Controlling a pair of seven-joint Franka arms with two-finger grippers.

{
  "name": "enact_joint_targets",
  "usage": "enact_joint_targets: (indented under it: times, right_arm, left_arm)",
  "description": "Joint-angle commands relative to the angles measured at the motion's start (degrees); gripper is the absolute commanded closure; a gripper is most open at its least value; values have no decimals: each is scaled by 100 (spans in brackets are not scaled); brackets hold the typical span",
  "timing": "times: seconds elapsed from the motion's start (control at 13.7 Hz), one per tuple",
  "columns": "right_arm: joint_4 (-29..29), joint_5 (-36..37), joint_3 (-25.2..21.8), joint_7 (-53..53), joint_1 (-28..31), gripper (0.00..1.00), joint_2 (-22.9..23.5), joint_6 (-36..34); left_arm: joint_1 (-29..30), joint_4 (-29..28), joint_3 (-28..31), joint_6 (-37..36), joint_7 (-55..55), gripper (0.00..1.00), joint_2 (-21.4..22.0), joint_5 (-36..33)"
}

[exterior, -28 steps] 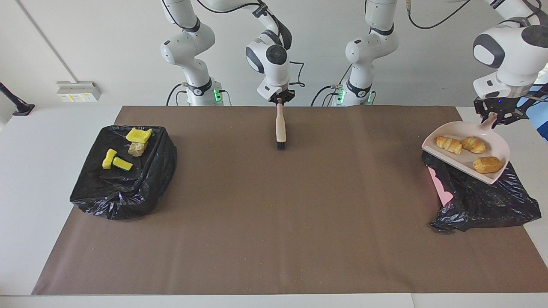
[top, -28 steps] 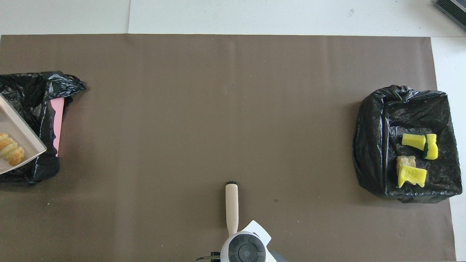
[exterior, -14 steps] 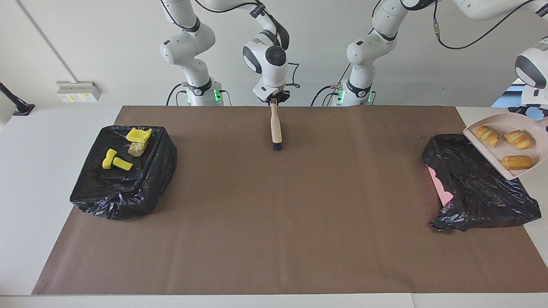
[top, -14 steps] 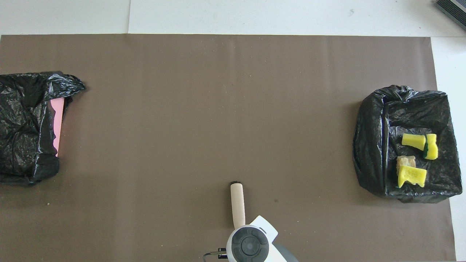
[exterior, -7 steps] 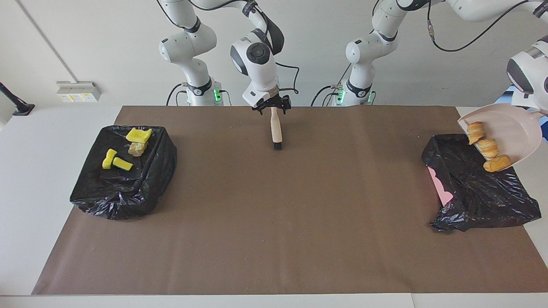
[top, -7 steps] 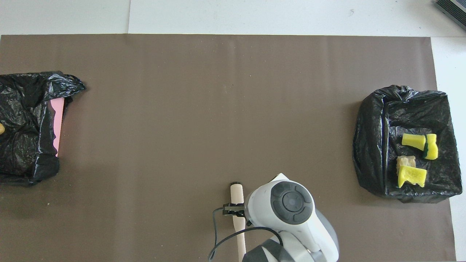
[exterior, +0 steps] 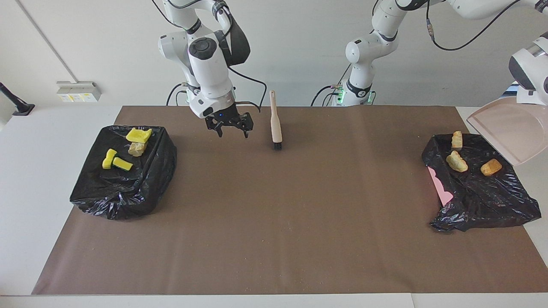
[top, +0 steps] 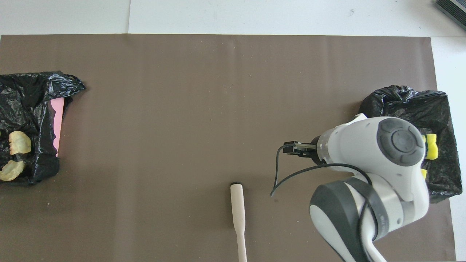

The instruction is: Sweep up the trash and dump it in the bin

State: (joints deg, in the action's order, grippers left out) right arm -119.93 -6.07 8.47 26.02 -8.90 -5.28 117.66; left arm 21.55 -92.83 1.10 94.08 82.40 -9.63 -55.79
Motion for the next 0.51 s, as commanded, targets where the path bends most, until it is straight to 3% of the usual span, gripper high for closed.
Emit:
enact_joint_targets:
  times: [0.0,0.15,0.44]
  right_arm:
    - [740,123,58,-568,747,0,53,-759]
    - [1145,149,-160,-1219,1003,0,27,-1279]
    - [1989,676,-899,-1923,916,0,9,-1982]
  left_arm:
    - [7,107,30,-162,-66,100,339,724]
    - [-106,46,4,-188,-345,100,427,1174]
    - [-615,-86,-49,-215,-769,100,462,2246]
